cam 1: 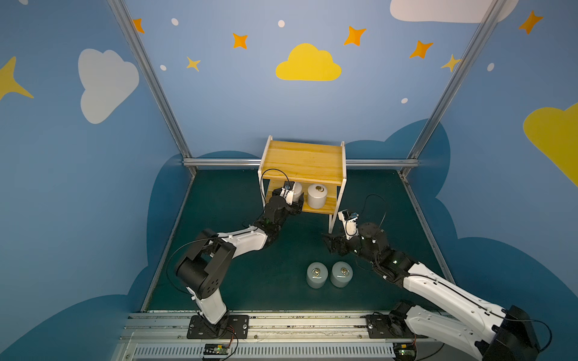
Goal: Remove the tea canisters from the shelf
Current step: Pick up the tea canister from the shelf, then place the tea canister at the center of the board.
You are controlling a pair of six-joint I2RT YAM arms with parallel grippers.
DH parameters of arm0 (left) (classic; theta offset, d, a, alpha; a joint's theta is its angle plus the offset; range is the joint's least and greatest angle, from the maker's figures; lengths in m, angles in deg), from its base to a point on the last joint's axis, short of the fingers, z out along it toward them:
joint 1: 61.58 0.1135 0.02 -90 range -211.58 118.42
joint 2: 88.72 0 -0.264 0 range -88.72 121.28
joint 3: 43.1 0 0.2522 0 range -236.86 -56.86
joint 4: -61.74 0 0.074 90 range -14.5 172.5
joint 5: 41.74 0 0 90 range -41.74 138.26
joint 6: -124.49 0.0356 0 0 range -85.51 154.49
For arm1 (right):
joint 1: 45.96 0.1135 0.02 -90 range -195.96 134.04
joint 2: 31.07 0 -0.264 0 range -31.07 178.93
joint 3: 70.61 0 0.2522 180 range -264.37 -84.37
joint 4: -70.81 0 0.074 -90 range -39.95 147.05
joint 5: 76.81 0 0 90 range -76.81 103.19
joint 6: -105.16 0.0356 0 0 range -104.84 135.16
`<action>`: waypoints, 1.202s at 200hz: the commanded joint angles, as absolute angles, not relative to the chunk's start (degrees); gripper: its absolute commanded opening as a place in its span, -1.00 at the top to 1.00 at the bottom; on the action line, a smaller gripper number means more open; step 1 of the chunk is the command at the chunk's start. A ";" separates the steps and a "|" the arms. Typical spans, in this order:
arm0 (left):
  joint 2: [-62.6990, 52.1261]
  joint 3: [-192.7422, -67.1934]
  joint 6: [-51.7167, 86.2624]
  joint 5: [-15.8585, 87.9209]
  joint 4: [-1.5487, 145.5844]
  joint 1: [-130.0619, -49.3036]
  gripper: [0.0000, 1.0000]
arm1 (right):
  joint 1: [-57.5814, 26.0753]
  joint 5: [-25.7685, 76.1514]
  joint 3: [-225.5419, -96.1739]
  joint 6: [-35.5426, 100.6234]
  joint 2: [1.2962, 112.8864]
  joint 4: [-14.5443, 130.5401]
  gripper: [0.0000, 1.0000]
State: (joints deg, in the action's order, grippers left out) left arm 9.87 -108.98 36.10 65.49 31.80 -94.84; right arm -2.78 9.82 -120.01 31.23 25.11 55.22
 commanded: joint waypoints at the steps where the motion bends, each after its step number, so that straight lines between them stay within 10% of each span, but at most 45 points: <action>1: 8.17 -108.13 37.07 66.13 28.80 -94.53 -0.56 | -3.07 10.20 -119.26 31.50 23.86 54.40 -0.79; 240: -22.09 -76.60 33.00 48.46 34.10 -102.16 -0.31 | -9.03 10.82 -119.27 27.71 14.83 49.64 -0.79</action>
